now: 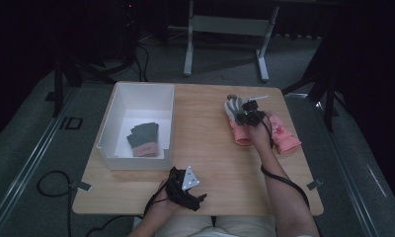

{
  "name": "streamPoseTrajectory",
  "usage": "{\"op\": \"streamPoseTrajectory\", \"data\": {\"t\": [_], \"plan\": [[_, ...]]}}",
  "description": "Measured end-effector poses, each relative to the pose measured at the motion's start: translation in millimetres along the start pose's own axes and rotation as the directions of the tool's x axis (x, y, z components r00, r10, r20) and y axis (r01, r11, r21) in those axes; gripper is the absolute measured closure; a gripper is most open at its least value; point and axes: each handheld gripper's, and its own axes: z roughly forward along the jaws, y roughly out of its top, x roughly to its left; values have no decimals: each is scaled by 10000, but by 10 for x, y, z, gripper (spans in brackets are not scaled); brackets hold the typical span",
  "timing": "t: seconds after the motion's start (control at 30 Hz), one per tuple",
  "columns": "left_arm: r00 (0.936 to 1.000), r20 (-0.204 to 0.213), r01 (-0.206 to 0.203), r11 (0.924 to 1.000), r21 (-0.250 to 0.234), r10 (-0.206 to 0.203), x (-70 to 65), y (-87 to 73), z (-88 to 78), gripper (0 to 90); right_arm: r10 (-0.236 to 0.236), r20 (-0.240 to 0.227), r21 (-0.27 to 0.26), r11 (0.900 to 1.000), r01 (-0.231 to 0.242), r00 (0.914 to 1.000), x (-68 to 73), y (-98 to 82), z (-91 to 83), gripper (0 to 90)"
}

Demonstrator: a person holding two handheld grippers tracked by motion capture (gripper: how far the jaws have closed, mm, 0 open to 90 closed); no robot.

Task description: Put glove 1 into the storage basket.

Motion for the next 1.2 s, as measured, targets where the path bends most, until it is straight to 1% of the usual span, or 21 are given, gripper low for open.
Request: {"op": "streamPoseTrajectory", "data": {"t": [0.07,0.1,0.13,0.27,0.3,0.33,0.47,0.57,0.6,0.67,0.73,0.77,0.83,0.9,0.93,0.97,1.0,1.03,1.07,1.1,1.2], "plan": [[10000,-26,-35,10000,5,35,-5,1,2,18,174,-166,-398,9990,-180,9997,64,-6,-170,887],[10000,-26,-35,10000,5,35,-5,1,2,18,174,-166,-398,9990,-180,9997,64,-6,-170,887],[9999,-25,-134,9999,61,135,-17,3,4,18,237,-282,-703,9972,-256,9993,150,-17,-345,888],[9998,-33,-206,9997,91,206,-33,3,13,18,285,-322,-1266,9914,-324,9991,336,-60,-693,888],[9998,-33,-206,9997,91,206,-33,3,13,18,285,-322,-1266,9914,-324,9991,336,-60,-693,888],[9998,-12,-205,9997,96,205,-35,5,13,18,535,-381,-1596,9854,-589,9978,419,-106,-882,888],[9997,-13,-226,9997,100,226,-34,2,13,18,589,-260,-1871,9803,-627,9979,567,-218,-1147,887],[9996,-7,-268,9996,84,268,-38,4,18,18,835,-176,-2001,9760,-854,9963,654,-343,-1311,888],[9996,-6,-265,9996,84,265,-39,3,17,18,973,-181,-2061,9735,-989,9951,668,-380,-1340,888],[9997,1,-258,9996,82,258,-41,5,13,19,1187,-79,-1949,9737,-1180,9929,692,-493,-1382,888],[9996,19,-270,9996,69,270,-41,9,9,18,1286,-76,-1944,9726,-1277,9917,698,-537,-1388,888],[9996,20,-273,9996,61,273,-43,8,10,18,1429,-14,-1725,9749,-1410,9897,712,-645,-1350,888],[9995,6,-330,9994,120,330,-50,6,15,18,1483,62,-1608,9762,-1454,9889,716,-696,-1306,888],[9992,-45,-394,9991,128,394,-52,11,12,19,1662,138,-1167,9796,-1635,9860,717,-814,-1167,888],[9996,-20,-282,9996,88,282,-47,5,12,18,1740,67,-799,9817,-1729,9847,728,-893,-1054,888],[9996,-20,-282,9996,88,282,-47,5,12,18,1767,2,-653,9822,-1763,9843,737,-927,-994,888],[9998,6,-222,9997,127,222,-37,2,15,18,1767,2,-653,9822,-1763,9843,737,-927,-994,888],[9999,40,-168,9997,153,168,-27,1,18,19,1886,-108,-337,9814,-1889,9820,751,-977,-861,888],[9999,33,-158,9998,124,157,-25,2,19,19,1886,-108,-337,9814,-1889,9820,751,-977,-861,888],[9998,32,-175,9998,101,175,-24,6,16,18,1830,-187,-159,9829,-1833,9829,783,-994,-765,887],[9997,12,-259,9995,154,258,-29,2,17,18,1707,-349,93,9853,-1704,9847,832,-997,-655,886]]}}
